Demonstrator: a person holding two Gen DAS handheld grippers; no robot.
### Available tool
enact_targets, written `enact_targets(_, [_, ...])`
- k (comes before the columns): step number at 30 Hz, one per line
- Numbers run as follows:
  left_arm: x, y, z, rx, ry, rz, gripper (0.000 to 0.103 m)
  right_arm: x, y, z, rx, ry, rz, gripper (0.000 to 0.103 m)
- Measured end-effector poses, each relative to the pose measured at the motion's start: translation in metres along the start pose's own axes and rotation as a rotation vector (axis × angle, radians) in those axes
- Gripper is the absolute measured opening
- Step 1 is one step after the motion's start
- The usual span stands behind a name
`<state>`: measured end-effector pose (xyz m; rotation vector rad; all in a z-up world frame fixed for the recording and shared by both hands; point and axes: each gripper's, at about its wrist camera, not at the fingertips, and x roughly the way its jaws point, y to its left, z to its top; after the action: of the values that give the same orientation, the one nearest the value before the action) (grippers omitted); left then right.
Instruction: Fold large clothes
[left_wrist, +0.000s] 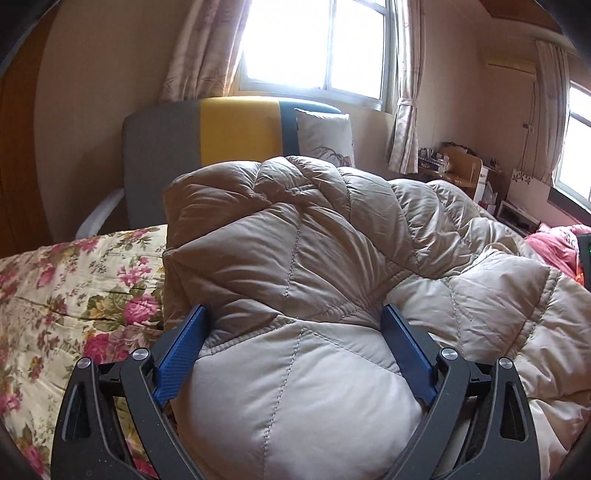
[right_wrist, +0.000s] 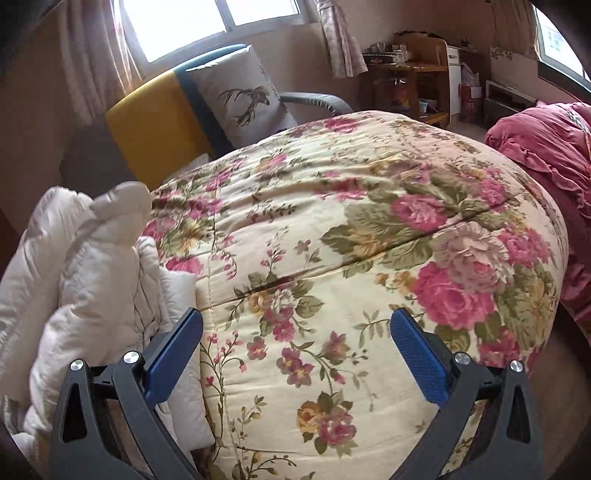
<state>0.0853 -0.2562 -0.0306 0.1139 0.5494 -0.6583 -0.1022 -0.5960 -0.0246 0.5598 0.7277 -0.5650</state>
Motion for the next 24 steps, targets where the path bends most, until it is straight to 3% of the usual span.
enact_targets(3, [-0.006, 0.011, 0.003, -0.047, -0.018, -0.016, 0.095, 0.009, 0.017, 0.003, -0.035, 0.08, 0.06, 0.101])
enact_targets(9, [-0.029, 0.038, 0.016, -0.098, -0.077, 0.054, 0.095, 0.01, 0.096, 0.002, -0.061, 0.085, 0.373, 0.101])
enact_targets(12, [-0.034, 0.042, 0.025, -0.088, -0.097, 0.073, 0.095, 0.024, 0.138, -0.003, -0.114, 0.157, 0.538, 0.101])
enact_targets(18, [-0.024, 0.013, 0.037, -0.002, -0.075, 0.047, 0.095, 0.046, 0.135, -0.01, -0.17, 0.19, 0.444, 0.101])
enact_targets(24, [0.007, -0.049, 0.036, 0.209, 0.004, 0.069, 0.095, 0.057, 0.091, -0.005, -0.15, 0.218, 0.27, 0.101])
